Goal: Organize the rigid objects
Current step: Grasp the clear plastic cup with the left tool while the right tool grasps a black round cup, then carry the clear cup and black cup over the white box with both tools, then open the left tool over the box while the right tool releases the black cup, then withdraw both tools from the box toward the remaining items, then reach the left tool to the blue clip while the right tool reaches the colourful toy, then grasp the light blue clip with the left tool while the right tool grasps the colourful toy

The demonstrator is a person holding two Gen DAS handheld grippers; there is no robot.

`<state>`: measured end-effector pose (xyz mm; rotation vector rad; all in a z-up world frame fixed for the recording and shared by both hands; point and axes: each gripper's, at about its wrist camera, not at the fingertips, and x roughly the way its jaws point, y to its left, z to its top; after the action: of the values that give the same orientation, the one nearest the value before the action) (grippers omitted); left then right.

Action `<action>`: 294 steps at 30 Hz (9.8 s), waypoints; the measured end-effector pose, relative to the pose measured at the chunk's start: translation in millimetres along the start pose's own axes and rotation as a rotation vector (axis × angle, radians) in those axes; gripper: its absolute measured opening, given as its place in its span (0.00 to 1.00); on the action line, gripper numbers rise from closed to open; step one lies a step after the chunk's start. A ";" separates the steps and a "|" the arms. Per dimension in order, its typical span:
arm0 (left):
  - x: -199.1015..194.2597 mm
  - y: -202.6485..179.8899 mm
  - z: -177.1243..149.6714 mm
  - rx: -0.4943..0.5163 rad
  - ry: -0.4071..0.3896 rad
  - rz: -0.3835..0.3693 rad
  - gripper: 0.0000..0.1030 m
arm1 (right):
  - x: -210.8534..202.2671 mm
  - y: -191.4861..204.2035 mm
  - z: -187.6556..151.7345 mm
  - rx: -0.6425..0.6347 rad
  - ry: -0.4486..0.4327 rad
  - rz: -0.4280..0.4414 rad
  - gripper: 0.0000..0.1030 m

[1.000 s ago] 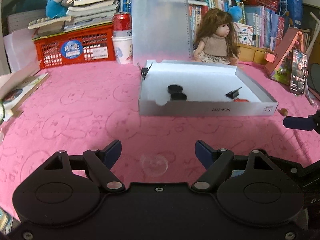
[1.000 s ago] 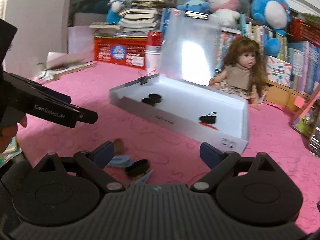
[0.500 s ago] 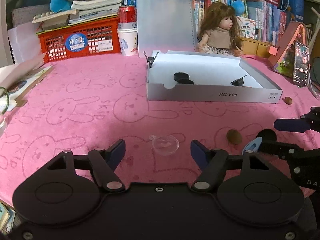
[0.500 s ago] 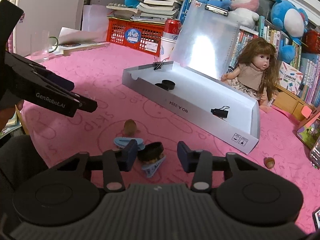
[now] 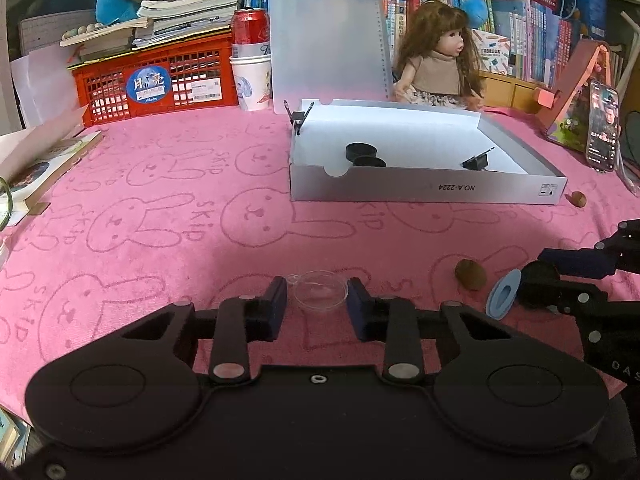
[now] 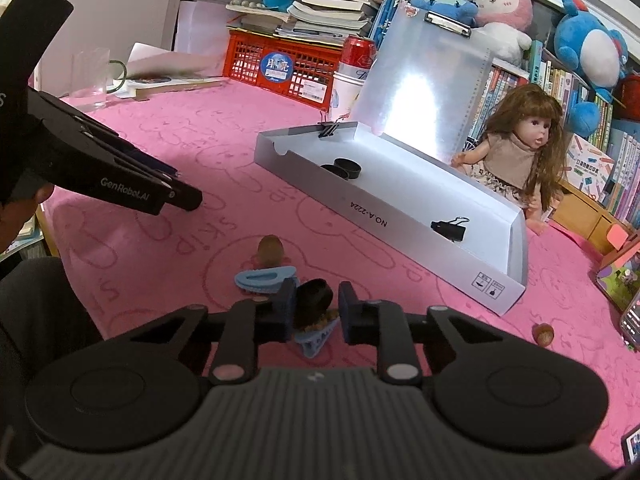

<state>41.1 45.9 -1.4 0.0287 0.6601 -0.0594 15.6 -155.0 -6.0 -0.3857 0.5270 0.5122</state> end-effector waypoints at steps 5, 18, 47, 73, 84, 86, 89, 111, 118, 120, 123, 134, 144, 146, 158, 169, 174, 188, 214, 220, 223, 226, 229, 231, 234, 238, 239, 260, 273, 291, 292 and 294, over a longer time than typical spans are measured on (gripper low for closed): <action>-0.5 -1.1 1.0 0.002 -0.003 -0.006 0.30 | -0.7 -3.3 0.9 0.022 -0.005 -0.016 0.19; -4.1 -4.9 1.7 0.011 -0.013 -0.011 0.30 | -8.0 0.4 -1.0 -0.012 -0.025 0.021 0.51; -0.3 -8.2 13.8 0.002 -0.009 -0.038 0.30 | 14.6 -25.5 7.2 0.181 0.036 0.014 0.36; 96.8 -37.6 149.3 -0.076 0.052 -0.070 0.30 | 76.9 -149.5 74.0 0.583 0.021 -0.107 0.36; 158.6 -40.6 168.1 -0.096 0.100 -0.014 0.30 | 140.2 -162.2 71.6 0.642 0.098 -0.136 0.36; 166.3 -41.0 169.4 -0.095 0.106 -0.008 0.31 | 143.5 -162.2 70.5 0.637 0.108 -0.141 0.36; 177.0 -41.1 170.3 -0.091 0.114 -0.001 0.31 | 146.8 -160.8 69.6 0.620 0.123 -0.147 0.36; 191.3 -49.2 159.7 -0.049 0.140 -0.006 0.29 | 144.9 -160.2 58.5 0.603 0.148 -0.154 0.35; 180.8 -48.5 161.1 -0.049 0.134 -0.011 0.41 | 136.8 -160.9 56.8 0.624 0.104 -0.168 0.56; 175.0 -48.0 162.0 -0.047 0.122 -0.007 0.42 | 131.6 -160.9 57.9 0.621 0.082 -0.167 0.60; 165.7 -47.0 162.9 -0.046 0.110 -0.010 0.48 | 123.6 -158.8 61.2 0.600 0.061 -0.177 0.65; 117.8 -53.6 154.0 -0.009 0.049 -0.049 0.67 | 90.7 -142.9 68.6 0.512 -0.006 -0.185 0.80; 69.1 -62.3 135.1 0.042 -0.003 -0.095 0.71 | 52.3 -132.9 58.2 0.490 -0.057 -0.154 0.85; 61.1 -63.2 130.4 0.044 -0.007 -0.107 0.71 | 44.8 -131.4 55.0 0.486 -0.066 -0.152 0.85; 22.2 -64.0 89.4 0.072 -0.016 -0.161 0.72 | 7.4 -111.0 33.1 0.438 -0.105 -0.129 0.87; 2.6 -54.6 42.8 0.071 0.037 -0.201 0.72 | -14.0 -82.7 -4.8 0.393 -0.097 -0.113 0.88; -9.8 -52.4 22.1 0.067 0.049 -0.227 0.72 | -20.5 -65.2 -22.5 0.401 -0.120 -0.097 0.88; -13.8 -63.5 -3.4 0.097 0.095 -0.291 0.31 | -28.5 -39.8 -40.8 0.318 -0.106 -0.113 0.88; -5.0 -75.7 0.5 0.109 0.051 -0.240 0.16 | -25.5 -24.8 -44.0 0.301 -0.096 -0.047 0.81; -9.7 -67.0 -0.1 0.099 0.045 -0.217 0.16 | -22.3 -18.5 -41.5 0.292 -0.105 -0.042 0.72; -11.1 -64.6 -0.8 0.097 0.047 -0.215 0.16 | -20.4 -13.9 -39.7 0.280 -0.107 -0.034 0.65; -13.6 -63.8 -2.6 0.108 0.044 -0.214 0.16 | -17.9 -10.9 -38.0 0.275 -0.102 -0.018 0.52; -15.6 -63.1 -4.4 0.120 0.041 -0.213 0.16 | -16.0 -10.2 -37.3 0.284 -0.100 -0.020 0.39; -16.4 -62.3 -5.2 0.119 0.042 -0.216 0.16 | -14.8 -11.7 -37.2 0.295 -0.095 -0.019 0.28; -17.2 -60.5 -6.5 0.117 0.044 -0.216 0.16 | -14.9 -12.8 -37.3 0.298 -0.092 -0.019 0.21; -19.3 -59.9 -9.6 0.130 0.040 -0.213 0.17 | -17.6 -14.2 -38.4 0.284 -0.082 -0.013 0.21; -20.1 -59.6 -10.6 0.136 0.038 -0.212 0.17 | -18.7 -14.6 -38.7 0.279 -0.080 -0.014 0.23; -21.2 -34.6 -15.5 0.110 0.035 -0.122 0.30 | -22.7 -38.8 -46.0 0.306 -0.035 -0.177 0.45; -35.3 -48.1 -21.1 0.018 -0.042 -0.124 0.51 | -39.9 -32.2 -54.6 0.437 -0.176 -0.187 0.67; -21.7 -57.3 -24.7 -0.053 -0.024 -0.109 0.54 | -10.5 -31.5 -48.1 0.335 -0.144 -0.065 0.42; -21.3 -58.0 -24.7 -0.054 -0.027 -0.108 0.55 | -11.4 -30.0 -49.2 0.336 -0.150 -0.073 0.42; -19.9 -60.0 -24.9 -0.056 -0.034 -0.104 0.56 | -13.2 -28.1 -50.9 0.343 -0.160 -0.089 0.42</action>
<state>6.3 -12.0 -9.3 -0.0604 0.6289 -0.1416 2.2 -206.3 -33.2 -0.0390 0.4311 0.3543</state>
